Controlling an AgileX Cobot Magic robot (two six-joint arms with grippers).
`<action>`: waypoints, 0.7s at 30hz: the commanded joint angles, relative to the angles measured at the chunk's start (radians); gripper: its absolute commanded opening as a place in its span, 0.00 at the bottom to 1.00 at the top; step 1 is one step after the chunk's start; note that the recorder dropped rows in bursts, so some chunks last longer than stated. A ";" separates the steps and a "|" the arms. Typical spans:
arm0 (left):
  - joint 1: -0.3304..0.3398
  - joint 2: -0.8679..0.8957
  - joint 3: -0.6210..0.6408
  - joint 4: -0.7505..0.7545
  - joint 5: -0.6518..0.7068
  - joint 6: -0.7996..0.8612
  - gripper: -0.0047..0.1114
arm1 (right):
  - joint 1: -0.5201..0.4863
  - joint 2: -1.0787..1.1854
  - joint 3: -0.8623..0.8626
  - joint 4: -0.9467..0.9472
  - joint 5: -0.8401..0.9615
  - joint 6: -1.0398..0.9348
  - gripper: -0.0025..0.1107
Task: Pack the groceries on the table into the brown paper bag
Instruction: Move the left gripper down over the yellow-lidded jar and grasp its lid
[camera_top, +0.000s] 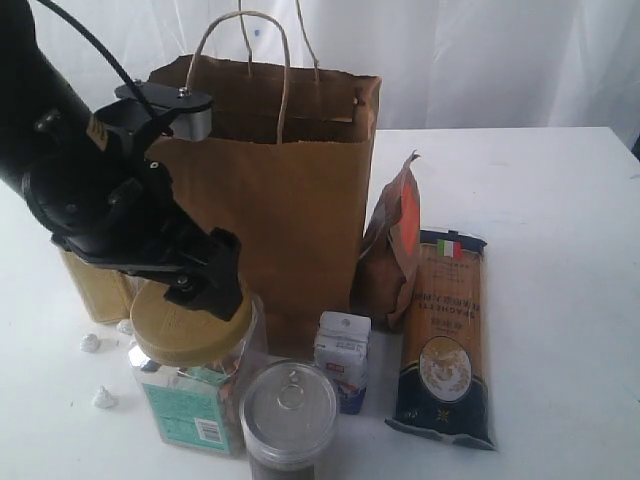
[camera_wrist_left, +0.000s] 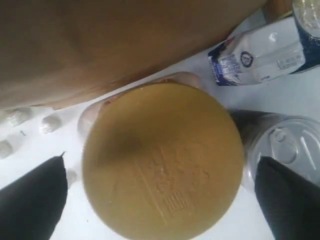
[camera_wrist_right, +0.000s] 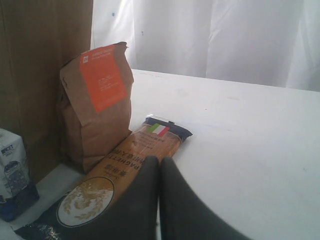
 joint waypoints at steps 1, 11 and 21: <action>-0.006 0.001 -0.006 -0.024 -0.015 -0.009 0.94 | -0.009 -0.006 0.006 0.001 0.001 0.002 0.02; -0.006 0.099 -0.006 -0.034 -0.004 -0.010 0.94 | -0.009 -0.006 0.006 0.001 0.001 0.002 0.02; -0.006 0.146 -0.006 -0.043 0.021 -0.015 0.94 | -0.009 -0.006 0.006 0.001 0.001 0.002 0.02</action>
